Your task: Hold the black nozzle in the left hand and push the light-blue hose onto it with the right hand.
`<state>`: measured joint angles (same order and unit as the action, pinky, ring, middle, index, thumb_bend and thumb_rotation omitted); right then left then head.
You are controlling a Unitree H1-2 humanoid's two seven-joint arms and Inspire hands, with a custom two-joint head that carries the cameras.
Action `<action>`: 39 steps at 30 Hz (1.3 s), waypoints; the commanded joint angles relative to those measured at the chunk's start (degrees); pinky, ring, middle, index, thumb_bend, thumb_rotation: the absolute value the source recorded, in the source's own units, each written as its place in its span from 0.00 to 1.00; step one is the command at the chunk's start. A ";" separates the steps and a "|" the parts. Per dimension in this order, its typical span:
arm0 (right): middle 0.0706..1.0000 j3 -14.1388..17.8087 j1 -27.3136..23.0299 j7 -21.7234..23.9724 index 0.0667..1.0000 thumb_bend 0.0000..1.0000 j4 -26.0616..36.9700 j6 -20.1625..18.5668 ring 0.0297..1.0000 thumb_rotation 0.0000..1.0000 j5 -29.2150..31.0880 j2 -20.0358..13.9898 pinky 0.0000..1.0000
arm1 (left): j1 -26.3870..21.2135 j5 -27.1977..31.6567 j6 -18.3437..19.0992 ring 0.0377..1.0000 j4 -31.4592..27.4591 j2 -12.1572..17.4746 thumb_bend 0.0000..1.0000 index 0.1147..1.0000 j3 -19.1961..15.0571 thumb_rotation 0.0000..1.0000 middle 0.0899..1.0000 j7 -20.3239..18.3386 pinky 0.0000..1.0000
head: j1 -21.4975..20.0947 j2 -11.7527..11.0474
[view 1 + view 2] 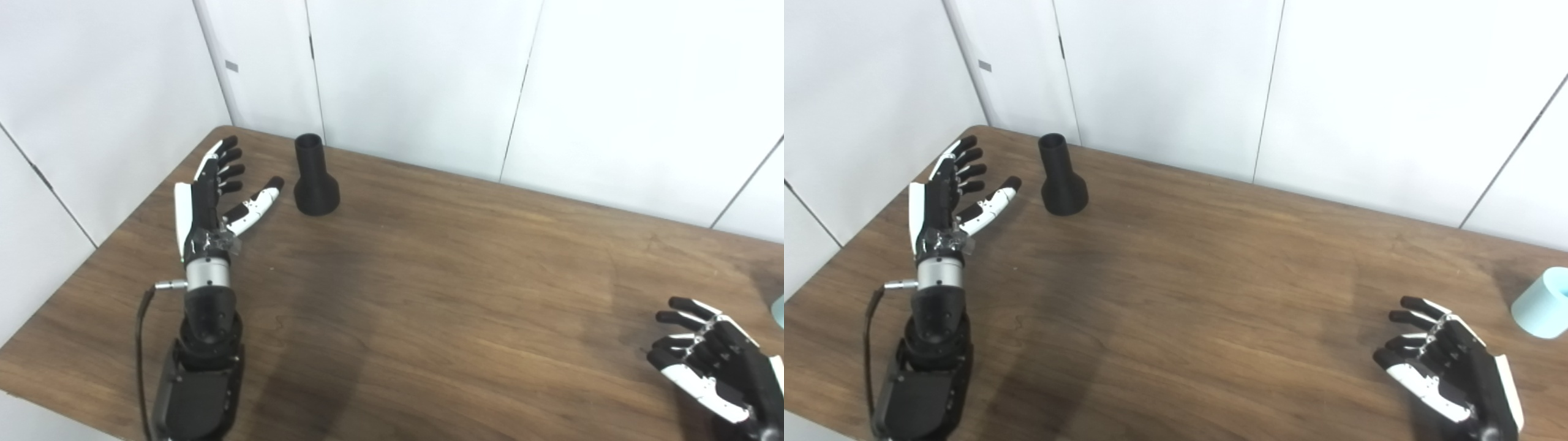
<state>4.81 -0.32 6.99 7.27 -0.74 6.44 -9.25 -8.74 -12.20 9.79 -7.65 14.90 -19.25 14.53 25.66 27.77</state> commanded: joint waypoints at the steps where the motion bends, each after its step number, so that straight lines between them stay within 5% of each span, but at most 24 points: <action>1: 0.60 0.28 -1.53 0.26 0.64 0.68 1.42 2.67 0.45 0.20 0.25 -0.71 0.38 | -2.25 -0.93 0.17 0.84 0.02 2.32 0.78 0.88 0.29 0.23 0.85 -0.65 0.80 | 0.04 -0.06; 6: 0.60 0.16 -1.48 0.31 0.63 0.68 1.06 3.30 0.45 0.21 -0.02 -0.61 0.39 | -2.62 -2.39 6.01 0.98 -0.23 6.62 0.87 0.98 2.14 0.31 0.98 -4.45 0.98 | -0.12 -0.11; 14: 0.60 0.11 -1.53 0.38 0.63 0.69 0.36 3.19 0.45 0.22 0.20 -0.41 0.38 | -2.92 -3.01 11.80 1.00 -0.11 13.17 1.00 1.00 5.30 0.40 1.00 -11.39 0.98 | -0.72 -0.44; 26: 0.59 -0.07 -1.63 -0.22 0.62 0.72 0.17 3.32 0.45 0.25 -0.76 -0.18 0.37 | -7.09 -2.16 10.62 1.00 6.60 18.79 1.00 1.00 10.42 0.44 1.00 -19.95 0.97 | -1.31 -0.71; 39: 0.59 0.04 -1.30 -0.29 0.62 0.72 0.55 3.97 0.45 0.25 -0.89 -0.11 0.38 | -12.51 -1.80 7.57 1.00 17.08 16.87 1.00 1.00 12.47 0.40 1.00 -17.37 0.99 | -2.34 -0.52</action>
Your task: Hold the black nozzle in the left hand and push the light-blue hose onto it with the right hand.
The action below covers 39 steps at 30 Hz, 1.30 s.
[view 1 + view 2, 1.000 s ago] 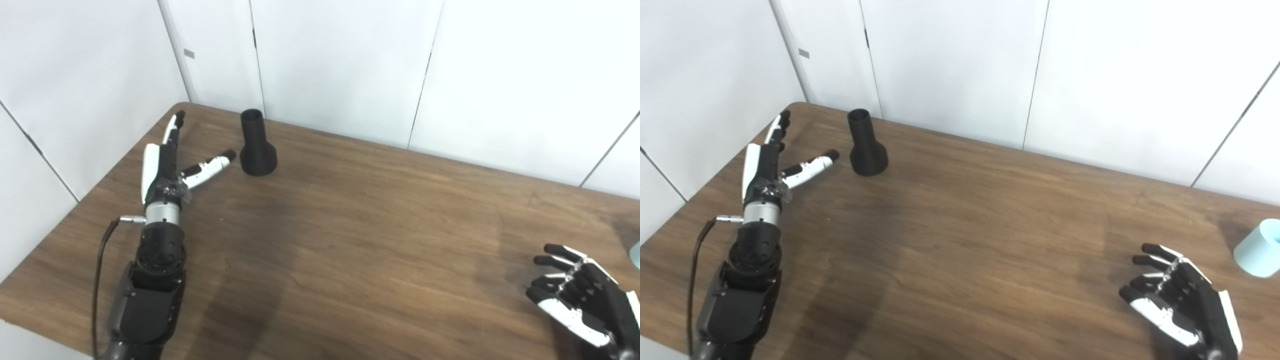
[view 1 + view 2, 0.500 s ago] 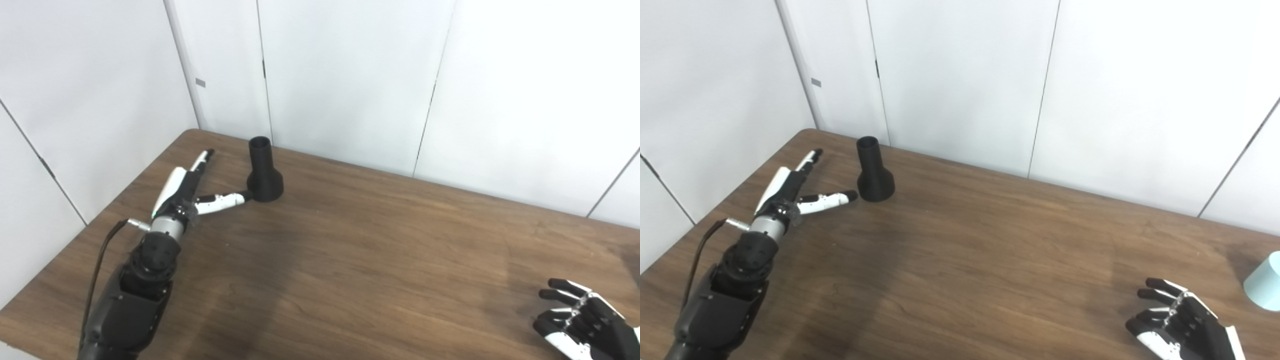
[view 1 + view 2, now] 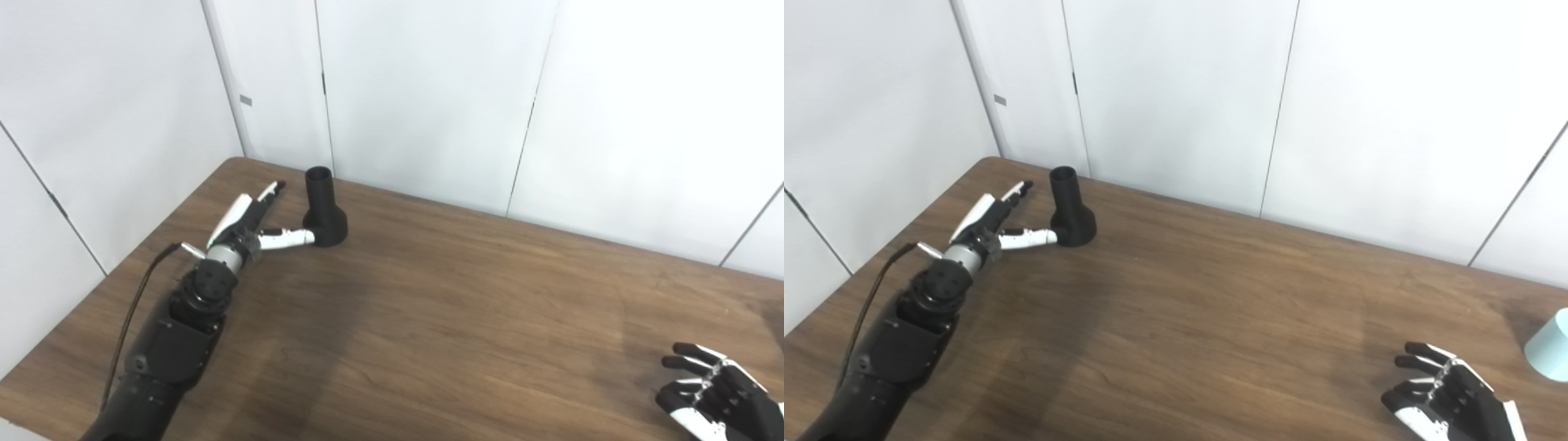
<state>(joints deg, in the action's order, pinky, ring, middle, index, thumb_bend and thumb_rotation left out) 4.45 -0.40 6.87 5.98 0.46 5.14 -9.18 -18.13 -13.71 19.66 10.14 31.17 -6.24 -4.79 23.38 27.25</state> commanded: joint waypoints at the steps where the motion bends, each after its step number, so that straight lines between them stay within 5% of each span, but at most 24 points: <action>1: 0.59 0.37 -1.21 -0.24 0.62 0.72 1.97 2.52 0.45 0.25 0.28 -0.18 0.38 | -3.33 -0.38 -2.58 1.00 -0.32 0.18 1.00 1.00 -0.49 0.39 1.00 2.35 0.99 | -0.06 0.00; 7: 0.59 0.42 -0.82 -0.28 0.62 0.74 2.87 1.67 0.45 0.26 0.68 0.01 0.38 | -4.14 -2.34 -3.02 1.00 0.70 -0.93 1.00 1.00 1.57 0.40 1.00 3.77 0.89 | -0.15 0.26; 26: 0.59 0.54 -0.43 -0.39 0.63 0.71 4.03 1.72 0.44 0.24 0.32 -0.19 0.38 | -6.57 -1.49 -4.29 1.00 4.07 -4.52 1.00 1.00 3.37 0.35 1.00 2.88 0.91 | -0.64 0.99; 39: 0.60 0.45 0.35 -0.60 0.62 0.70 6.11 0.10 0.46 0.22 0.17 -0.10 0.40 | -8.01 -3.00 -6.58 0.96 10.22 -5.24 1.00 1.00 3.73 0.35 1.00 5.92 0.84 | -0.76 1.41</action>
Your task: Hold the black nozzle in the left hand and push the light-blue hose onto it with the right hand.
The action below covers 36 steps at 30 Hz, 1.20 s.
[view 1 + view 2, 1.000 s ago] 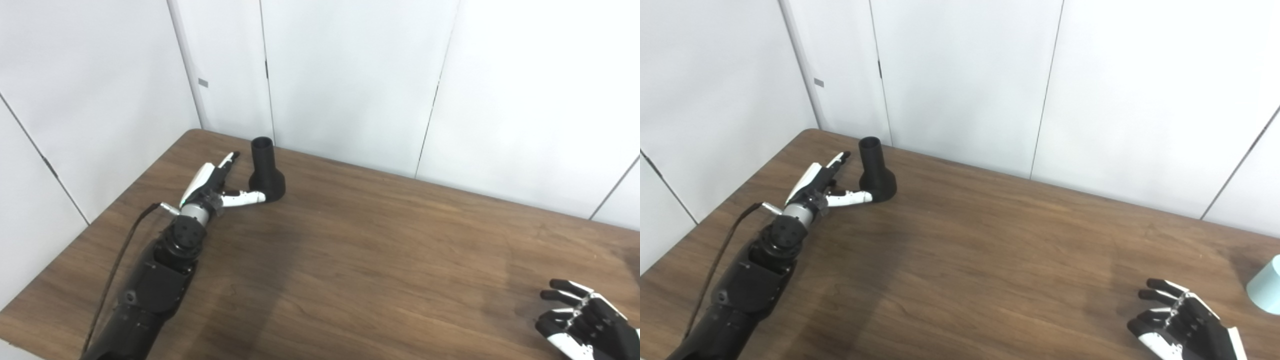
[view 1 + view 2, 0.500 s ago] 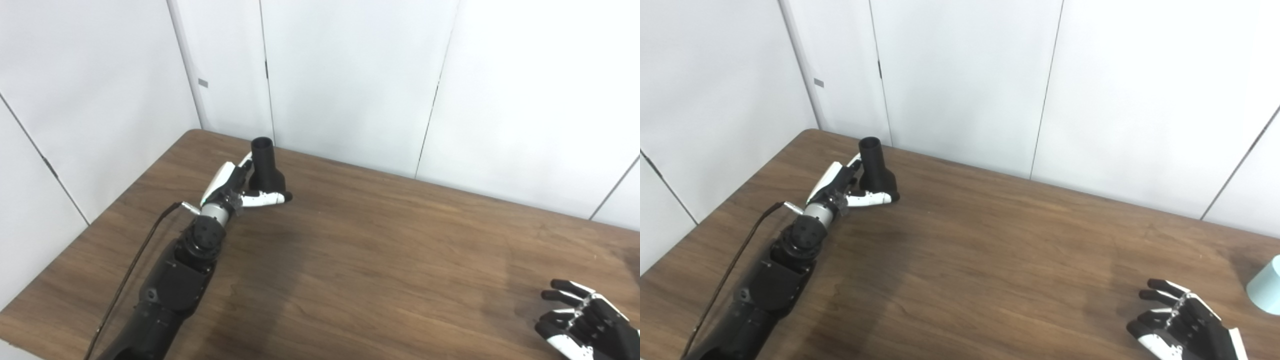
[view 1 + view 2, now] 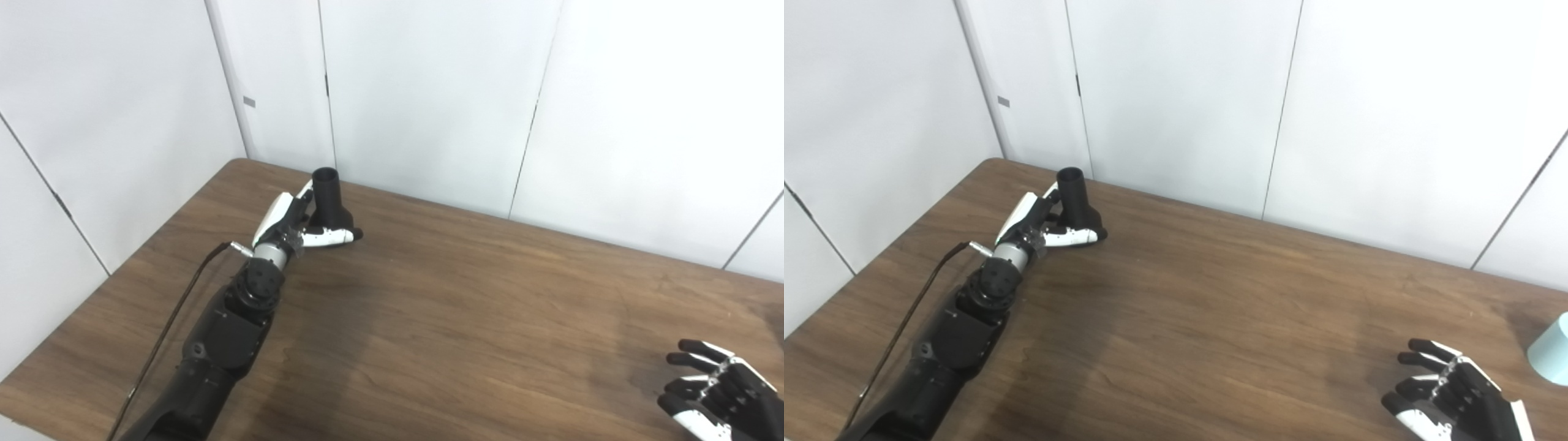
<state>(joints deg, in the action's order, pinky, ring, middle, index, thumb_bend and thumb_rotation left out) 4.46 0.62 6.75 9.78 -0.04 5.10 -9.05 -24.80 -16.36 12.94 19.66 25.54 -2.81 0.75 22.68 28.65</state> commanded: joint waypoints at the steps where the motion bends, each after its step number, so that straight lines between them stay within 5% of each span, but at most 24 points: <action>1: 0.59 0.43 -0.61 -0.47 0.63 0.69 2.34 0.66 0.45 0.21 0.20 -0.22 0.40 | -1.41 -0.56 0.08 0.96 1.09 0.37 1.00 1.00 0.37 0.35 1.00 0.73 0.82 | -0.05 0.00; 7: 0.60 0.42 -0.24 -0.39 0.63 0.66 3.37 -0.70 0.46 0.17 0.81 -0.06 0.40 | -2.46 -0.20 -4.07 0.88 6.61 -1.07 0.96 0.97 -0.44 0.29 0.93 5.91 0.73 | 0.05 0.18; 11: 0.61 0.40 0.14 -0.41 0.64 0.64 4.33 -1.61 0.46 0.17 0.64 -0.14 0.39 | -3.02 1.70 -6.55 0.71 9.48 -2.60 0.90 0.80 -1.88 0.17 0.73 7.77 0.62 | 0.08 0.44; 15: 0.62 0.50 0.68 -0.42 0.65 0.64 5.54 -2.62 0.46 0.18 0.90 -0.13 0.39 | -2.41 0.20 -8.39 0.57 11.37 -1.99 0.84 0.59 0.69 0.04 0.57 6.02 0.52 | -0.24 0.98; 17: 0.62 0.56 0.82 -0.48 0.65 0.63 5.81 -2.72 0.46 0.18 0.62 -0.26 0.38 | -2.20 -2.40 -9.71 0.48 13.64 -1.44 0.56 0.44 3.47 0.01 0.47 6.28 0.45 | -0.26 1.10; 25: 0.61 0.82 1.19 -0.49 0.64 0.62 6.77 -3.62 0.46 0.15 0.51 -0.43 0.38 | -1.39 -8.33 -12.26 0.42 19.25 -0.72 0.52 0.42 10.74 0.00 0.43 10.38 0.39 | -0.05 1.71; 36: 0.62 0.55 0.80 -0.48 0.64 0.60 7.67 -4.80 0.46 0.12 0.46 -0.12 0.38 | 0.77 -9.02 -13.71 0.42 19.10 0.11 0.52 0.42 13.47 0.00 0.43 10.48 0.40 | -0.37 2.30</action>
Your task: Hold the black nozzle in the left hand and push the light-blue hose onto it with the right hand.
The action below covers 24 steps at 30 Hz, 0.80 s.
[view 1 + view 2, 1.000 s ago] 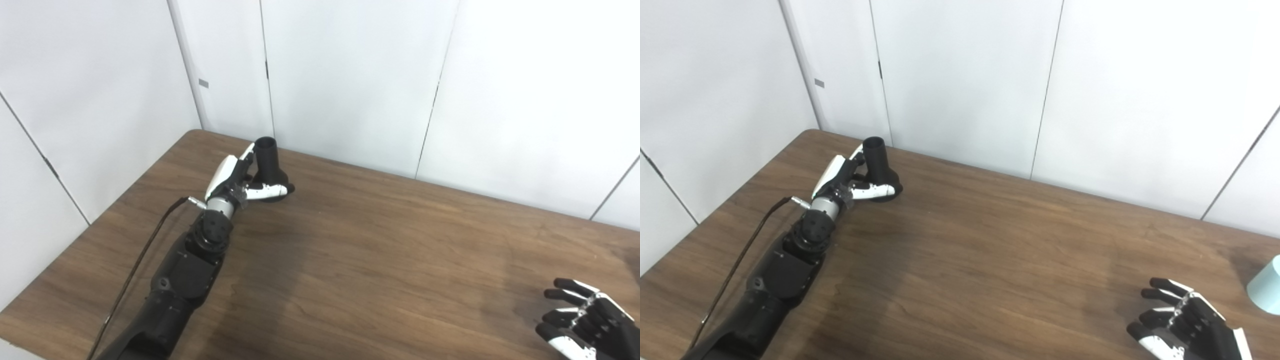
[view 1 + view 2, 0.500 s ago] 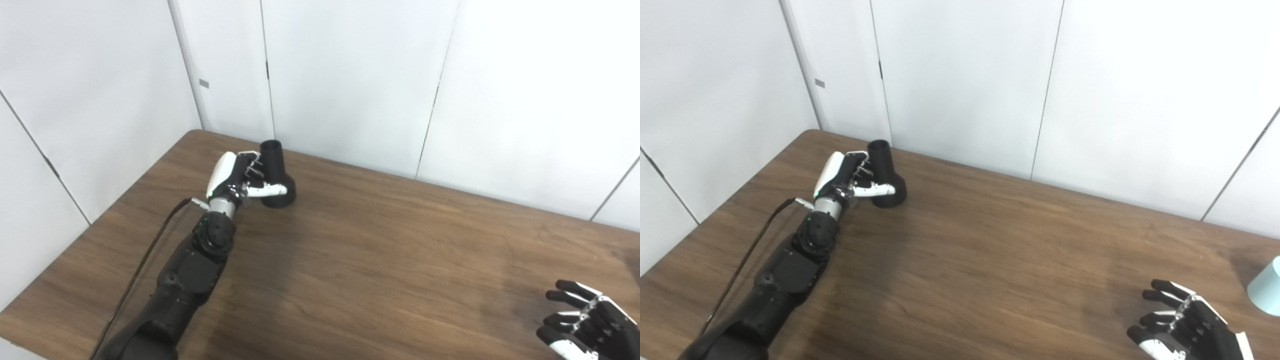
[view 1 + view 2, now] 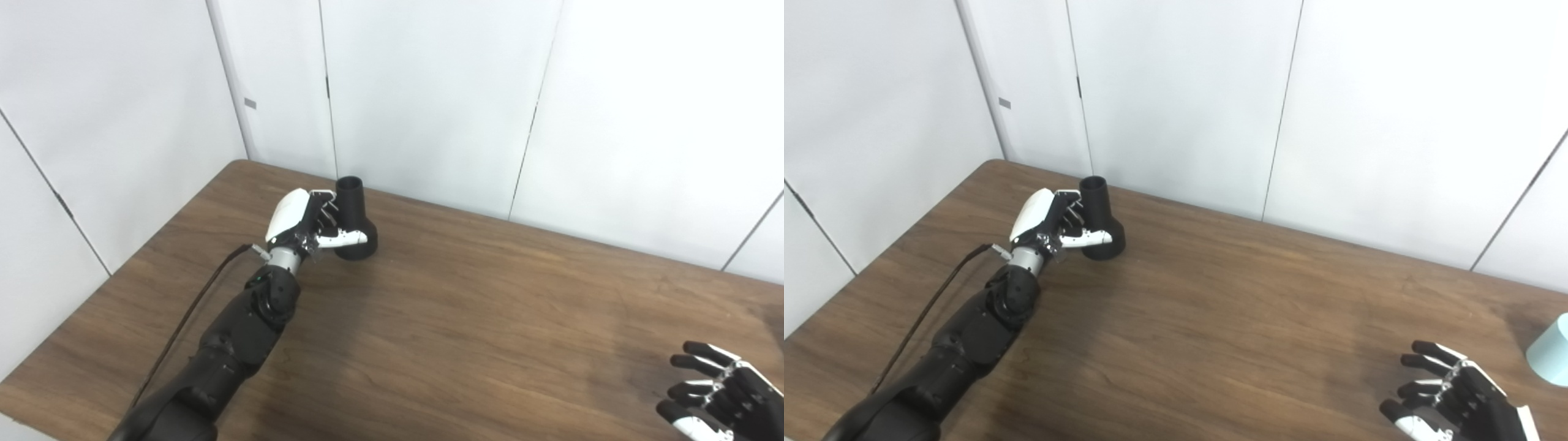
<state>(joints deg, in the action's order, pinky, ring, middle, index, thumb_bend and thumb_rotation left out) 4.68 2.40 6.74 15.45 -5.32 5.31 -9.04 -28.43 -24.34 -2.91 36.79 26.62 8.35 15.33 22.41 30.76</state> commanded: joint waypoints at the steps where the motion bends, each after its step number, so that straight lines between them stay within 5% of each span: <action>1: 0.61 0.23 -1.07 -0.52 0.64 0.60 2.03 0.47 0.46 0.13 0.08 -0.07 0.38 | 4.49 -1.17 2.16 0.43 1.83 -0.91 0.52 0.42 2.52 0.00 0.44 -4.19 0.40 | -0.24 0.26; 7: 0.63 -0.59 -1.58 -1.12 0.65 0.59 2.67 -0.29 0.47 0.12 -1.29 0.59 0.42 | 5.80 -6.34 -3.16 0.44 0.92 0.17 0.52 0.41 8.56 0.00 0.45 -3.56 0.43 | -2.49 0.72; 11: 0.65 -1.07 -2.06 -1.86 0.67 0.54 3.88 -1.84 0.50 0.02 -2.30 1.69 0.49 | 6.83 -7.77 -7.35 0.37 -0.74 -0.36 0.50 0.45 12.48 0.00 0.40 -3.84 0.34 | -5.42 1.44; 16: 0.68 -1.85 -2.43 -3.18 0.72 0.55 5.29 -3.32 0.52 0.00 -5.40 2.65 0.42 | 7.83 -7.06 -11.74 0.35 -3.92 -1.52 0.50 0.46 15.47 0.00 0.38 -5.70 0.29 | -9.54 2.40; 24: 0.66 -2.14 -3.35 -1.96 0.69 0.62 1.38 3.58 0.50 0.07 -5.29 1.60 0.39 | 9.85 -6.94 -16.44 0.35 -12.32 -3.34 0.50 0.45 19.65 0.00 0.39 -9.07 0.29 | -17.50 4.61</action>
<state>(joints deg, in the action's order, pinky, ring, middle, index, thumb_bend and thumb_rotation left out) 2.49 0.86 4.63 16.21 -5.87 -0.31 -6.81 -22.47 -29.30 -18.63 23.42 25.16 24.54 11.80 4.84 35.33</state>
